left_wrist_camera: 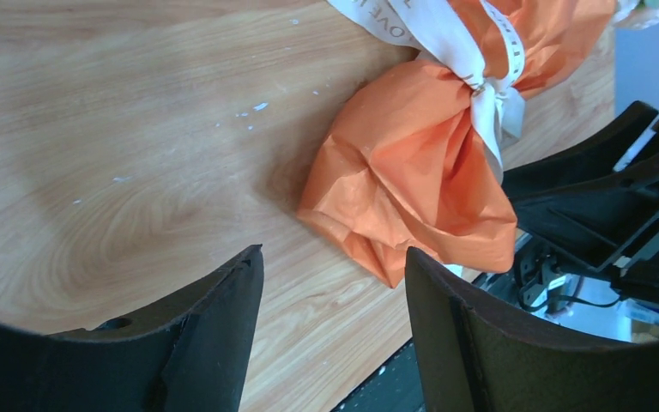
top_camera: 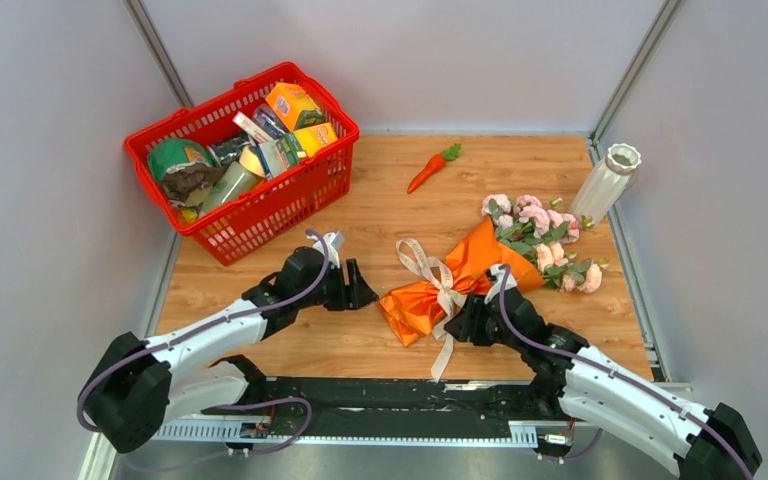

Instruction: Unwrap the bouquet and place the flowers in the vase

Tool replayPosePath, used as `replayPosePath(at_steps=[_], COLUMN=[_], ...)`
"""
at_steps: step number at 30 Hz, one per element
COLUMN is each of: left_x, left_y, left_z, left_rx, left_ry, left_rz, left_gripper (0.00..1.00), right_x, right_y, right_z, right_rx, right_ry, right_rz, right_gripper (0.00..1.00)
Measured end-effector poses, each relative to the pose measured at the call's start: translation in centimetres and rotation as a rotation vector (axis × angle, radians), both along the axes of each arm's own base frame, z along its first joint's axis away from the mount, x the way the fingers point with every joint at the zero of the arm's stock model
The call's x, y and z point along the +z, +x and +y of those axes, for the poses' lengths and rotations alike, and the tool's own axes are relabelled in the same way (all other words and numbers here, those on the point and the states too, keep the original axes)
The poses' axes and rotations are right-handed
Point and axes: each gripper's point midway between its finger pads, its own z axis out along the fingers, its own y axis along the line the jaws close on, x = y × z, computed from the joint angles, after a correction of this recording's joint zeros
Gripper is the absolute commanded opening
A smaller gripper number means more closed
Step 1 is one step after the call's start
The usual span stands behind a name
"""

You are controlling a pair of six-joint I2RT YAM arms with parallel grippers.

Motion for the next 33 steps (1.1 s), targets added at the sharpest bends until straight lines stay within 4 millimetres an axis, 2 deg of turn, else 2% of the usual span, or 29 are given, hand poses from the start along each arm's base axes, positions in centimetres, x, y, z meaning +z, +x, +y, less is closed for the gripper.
replayPosePath(at_steps=[9, 20, 30, 33], left_x=[-1.2, -4.1, -5.1, -4.8], left_y=[0.8, 1.0, 1.0, 1.0], left_z=[-2.2, -3.1, -4.1, -4.4], left_rx=[-0.031, -0.048, -0.08, -0.086], left_ry=[-0.067, -0.038, -0.071, -0.091], left_rz=[-0.008, 0.015, 0.01, 0.001], left_gripper=[0.7, 0.66, 0.52, 0.37], right_x=[-1.7, -1.7, -1.6, -1.8], right_y=[-0.5, -0.3, 0.3, 0.4], right_z=[0.1, 0.3, 0.2, 0.3], right_rx=[0.019, 0.016, -0.017, -0.022], right_ry=[-0.004, 0.008, 0.008, 0.011], right_rz=[0.027, 0.014, 0.004, 0.01], right_gripper=[0.41, 0.27, 0.29, 0.27])
